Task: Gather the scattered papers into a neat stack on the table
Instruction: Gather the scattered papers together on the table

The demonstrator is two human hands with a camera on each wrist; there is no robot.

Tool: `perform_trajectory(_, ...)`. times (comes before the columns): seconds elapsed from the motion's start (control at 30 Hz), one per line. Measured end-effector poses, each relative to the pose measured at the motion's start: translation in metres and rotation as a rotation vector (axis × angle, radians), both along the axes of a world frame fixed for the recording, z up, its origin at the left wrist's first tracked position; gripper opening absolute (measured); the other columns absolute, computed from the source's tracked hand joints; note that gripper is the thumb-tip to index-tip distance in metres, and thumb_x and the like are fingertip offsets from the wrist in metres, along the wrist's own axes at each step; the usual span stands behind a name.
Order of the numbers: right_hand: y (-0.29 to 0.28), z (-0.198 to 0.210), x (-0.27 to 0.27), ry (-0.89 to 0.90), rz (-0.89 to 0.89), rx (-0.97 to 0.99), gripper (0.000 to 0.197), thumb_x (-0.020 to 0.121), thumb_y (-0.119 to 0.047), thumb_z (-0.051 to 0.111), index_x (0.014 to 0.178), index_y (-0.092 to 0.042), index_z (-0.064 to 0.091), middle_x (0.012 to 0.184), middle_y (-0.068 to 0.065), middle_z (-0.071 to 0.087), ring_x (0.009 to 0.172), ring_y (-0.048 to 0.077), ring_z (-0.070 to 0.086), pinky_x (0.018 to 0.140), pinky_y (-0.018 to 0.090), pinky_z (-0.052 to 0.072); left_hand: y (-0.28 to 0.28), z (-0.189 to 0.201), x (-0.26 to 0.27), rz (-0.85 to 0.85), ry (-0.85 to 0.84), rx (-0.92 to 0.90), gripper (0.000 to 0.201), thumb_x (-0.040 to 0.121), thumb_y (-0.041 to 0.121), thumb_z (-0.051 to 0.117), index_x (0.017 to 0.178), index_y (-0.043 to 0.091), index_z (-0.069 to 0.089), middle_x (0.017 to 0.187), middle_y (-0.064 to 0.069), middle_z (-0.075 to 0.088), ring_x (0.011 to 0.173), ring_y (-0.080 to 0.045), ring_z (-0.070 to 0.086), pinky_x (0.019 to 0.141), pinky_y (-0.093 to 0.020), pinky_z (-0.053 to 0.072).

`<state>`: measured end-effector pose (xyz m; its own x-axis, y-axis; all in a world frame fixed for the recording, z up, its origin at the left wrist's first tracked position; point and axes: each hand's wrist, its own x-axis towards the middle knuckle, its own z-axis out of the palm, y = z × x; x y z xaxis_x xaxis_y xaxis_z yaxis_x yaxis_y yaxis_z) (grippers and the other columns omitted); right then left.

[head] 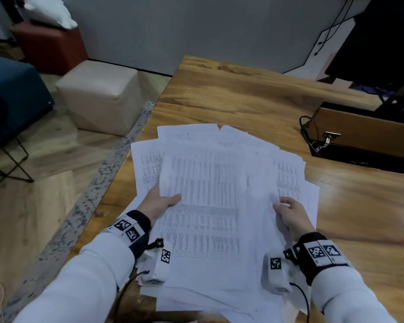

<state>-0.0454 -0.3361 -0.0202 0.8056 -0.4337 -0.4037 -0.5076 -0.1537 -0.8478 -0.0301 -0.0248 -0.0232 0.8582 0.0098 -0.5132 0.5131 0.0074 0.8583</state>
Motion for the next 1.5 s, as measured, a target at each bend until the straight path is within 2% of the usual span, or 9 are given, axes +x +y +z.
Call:
perform_trajectory(0.2, 0.001, -0.006, 0.001, 0.106, 0.263, -0.001, 0.033, 0.093, -0.03, 0.051, 0.111, -0.003, 0.057, 0.083, 0.005, 0.071, 0.069, 0.013, 0.064, 0.066, 0.027, 0.05, 0.011, 0.005, 0.0, 0.036, 0.115, -0.008, 0.045, 0.088, 0.012, 0.06, 0.13, 0.004, 0.047, 0.121, -0.011, 0.061, 0.106, -0.031, 0.059, 0.093, -0.043, 0.047)
perform_trajectory(0.37, 0.005, 0.011, -0.003, 0.177, 0.529, 0.019, 0.034, 0.09, -0.014, 0.059, 0.122, -0.005, 0.051, 0.041, -0.018, 0.058, 0.037, -0.007, 0.054, 0.039, 0.008, 0.039, 0.001, 0.008, 0.006, 0.072, 0.143, 0.014, 0.054, 0.089, 0.015, 0.06, 0.136, 0.001, 0.039, 0.134, -0.003, 0.051, 0.125, -0.031, 0.048, 0.098, -0.036, 0.039)
perform_trajectory(0.53, -0.017, 0.022, -0.011, 0.286, 0.632, -0.066, 0.018, 0.085, -0.007, 0.065, 0.101, -0.004, 0.06, 0.051, -0.009, 0.064, 0.038, 0.002, 0.056, 0.041, 0.015, 0.042, 0.023, 0.01, 0.017, 0.177, 0.222, -0.047, 0.054, 0.087, 0.018, 0.062, 0.135, 0.002, 0.042, 0.124, -0.019, 0.06, 0.108, -0.038, 0.061, 0.095, -0.056, 0.047)
perform_trajectory(0.67, -0.026, 0.007, -0.009, 0.175, 0.413, -0.161, 0.02, 0.084, -0.009, 0.066, 0.099, 0.004, 0.063, 0.087, 0.015, 0.07, 0.072, 0.026, 0.065, 0.07, 0.035, 0.054, 0.043, 0.003, 0.025, 0.141, 0.232, 0.006, 0.06, 0.084, 0.022, 0.063, 0.137, 0.004, 0.041, 0.135, -0.016, 0.055, 0.12, -0.04, 0.053, 0.1, -0.058, 0.042)
perform_trajectory(0.93, 0.007, -0.001, -0.007, 0.029, 0.255, -0.005, 0.025, 0.094, 0.0, 0.047, 0.117, 0.002, 0.055, 0.101, 0.018, 0.067, 0.093, 0.034, 0.064, 0.091, 0.046, 0.049, 0.019, -0.001, 0.018, 0.108, 0.218, -0.104, 0.069, 0.078, 0.028, 0.07, 0.137, 0.006, 0.04, 0.134, -0.015, 0.055, 0.116, -0.038, 0.057, 0.096, -0.059, 0.045)
perform_trajectory(1.13, 0.009, 0.0, -0.007, 0.027, 0.201, 0.023, 0.017, 0.097, -0.004, 0.041, 0.106, -0.007, 0.055, 0.075, 0.003, 0.064, 0.07, 0.018, 0.06, 0.061, 0.028, 0.046, 0.003, 0.012, 0.006, 0.158, 0.097, 0.008, 0.037, 0.089, 0.012, 0.059, 0.123, 0.001, 0.051, 0.116, -0.013, 0.062, 0.104, -0.032, 0.062, 0.093, -0.049, 0.05)
perform_trajectory(1.3, 0.009, -0.004, -0.005, 0.062, 0.122, 0.064, 0.019, 0.097, -0.02, 0.042, 0.083, -0.013, 0.054, 0.078, 0.003, 0.056, 0.07, 0.021, 0.053, 0.062, 0.03, 0.042, 0.014, 0.023, 0.0, -0.205, 0.253, -0.053, 0.029, 0.087, 0.009, 0.06, 0.116, 0.005, 0.059, 0.104, -0.014, 0.07, 0.072, -0.022, 0.072, 0.055, -0.03, 0.056)
perform_trajectory(1.4, 0.012, -0.004, -0.002, 0.079, 0.109, 0.039, 0.04, 0.094, -0.031, 0.05, 0.125, -0.006, 0.054, 0.126, 0.011, 0.059, 0.11, 0.031, 0.057, 0.098, 0.042, 0.044, 0.018, 0.024, 0.006, -0.21, 0.16, 0.045, 0.043, 0.084, 0.008, 0.064, 0.125, 0.003, 0.054, 0.12, -0.013, 0.066, 0.101, -0.027, 0.064, 0.084, -0.036, 0.052)
perform_trajectory(1.5, 0.008, -0.005, 0.003, 0.077, 0.109, 0.001, 0.056, 0.091, -0.03, 0.054, 0.138, -0.002, 0.039, 0.136, 0.011, 0.051, 0.125, 0.033, 0.047, 0.104, 0.043, 0.038, 0.022, 0.019, 0.012, -0.071, 0.019, 0.139, 0.058, 0.081, 0.005, 0.067, 0.132, 0.004, 0.04, 0.132, -0.009, 0.053, 0.102, -0.022, 0.061, 0.073, -0.028, 0.056)
